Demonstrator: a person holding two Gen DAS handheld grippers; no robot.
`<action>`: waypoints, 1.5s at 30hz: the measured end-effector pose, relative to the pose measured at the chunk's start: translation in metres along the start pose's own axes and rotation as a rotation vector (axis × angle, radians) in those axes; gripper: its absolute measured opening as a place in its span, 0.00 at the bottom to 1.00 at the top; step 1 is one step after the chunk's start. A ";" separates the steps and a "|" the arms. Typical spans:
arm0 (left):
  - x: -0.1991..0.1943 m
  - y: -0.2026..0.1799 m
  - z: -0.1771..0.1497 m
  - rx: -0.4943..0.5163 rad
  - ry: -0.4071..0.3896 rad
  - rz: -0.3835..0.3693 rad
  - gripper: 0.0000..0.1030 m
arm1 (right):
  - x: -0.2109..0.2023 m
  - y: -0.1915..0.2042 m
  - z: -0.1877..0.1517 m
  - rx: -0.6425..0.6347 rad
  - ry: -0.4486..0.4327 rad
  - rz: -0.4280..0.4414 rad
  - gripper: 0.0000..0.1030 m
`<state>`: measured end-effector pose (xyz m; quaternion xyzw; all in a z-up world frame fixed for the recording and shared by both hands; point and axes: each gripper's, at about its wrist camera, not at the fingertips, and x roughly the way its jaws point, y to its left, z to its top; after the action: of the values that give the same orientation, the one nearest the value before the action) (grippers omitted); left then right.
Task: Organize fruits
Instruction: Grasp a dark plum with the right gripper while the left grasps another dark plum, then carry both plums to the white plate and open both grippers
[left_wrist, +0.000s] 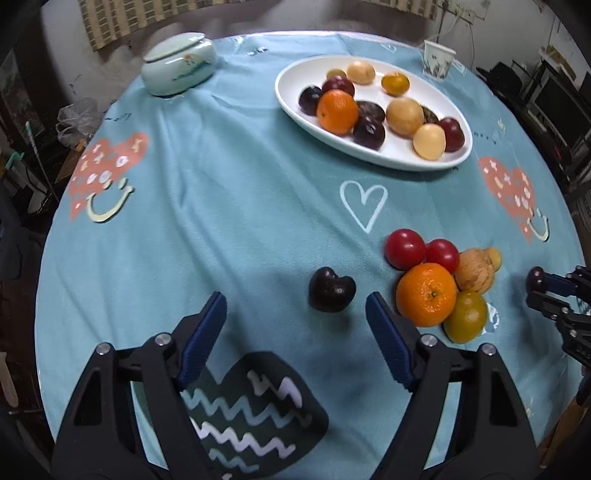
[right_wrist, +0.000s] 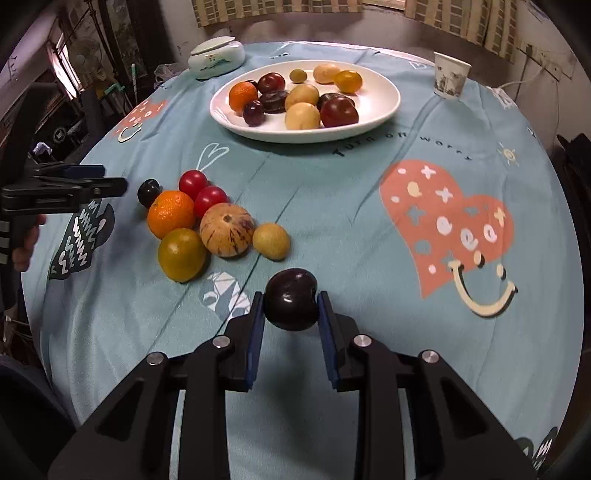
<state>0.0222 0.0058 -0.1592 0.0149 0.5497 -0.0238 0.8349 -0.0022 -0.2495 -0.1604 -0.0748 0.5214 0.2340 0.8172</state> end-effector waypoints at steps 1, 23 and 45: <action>0.005 -0.002 0.001 0.011 0.009 -0.004 0.74 | 0.000 -0.002 -0.001 0.010 0.002 0.003 0.27; -0.047 -0.022 0.008 0.088 -0.091 -0.106 0.30 | -0.026 0.028 0.004 0.082 -0.066 0.095 0.28; -0.121 -0.063 -0.032 0.193 -0.195 -0.024 0.30 | -0.081 0.087 0.001 0.030 -0.190 0.235 0.28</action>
<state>-0.0588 -0.0527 -0.0605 0.0861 0.4613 -0.0881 0.8787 -0.0688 -0.1974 -0.0777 0.0215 0.4503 0.3264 0.8308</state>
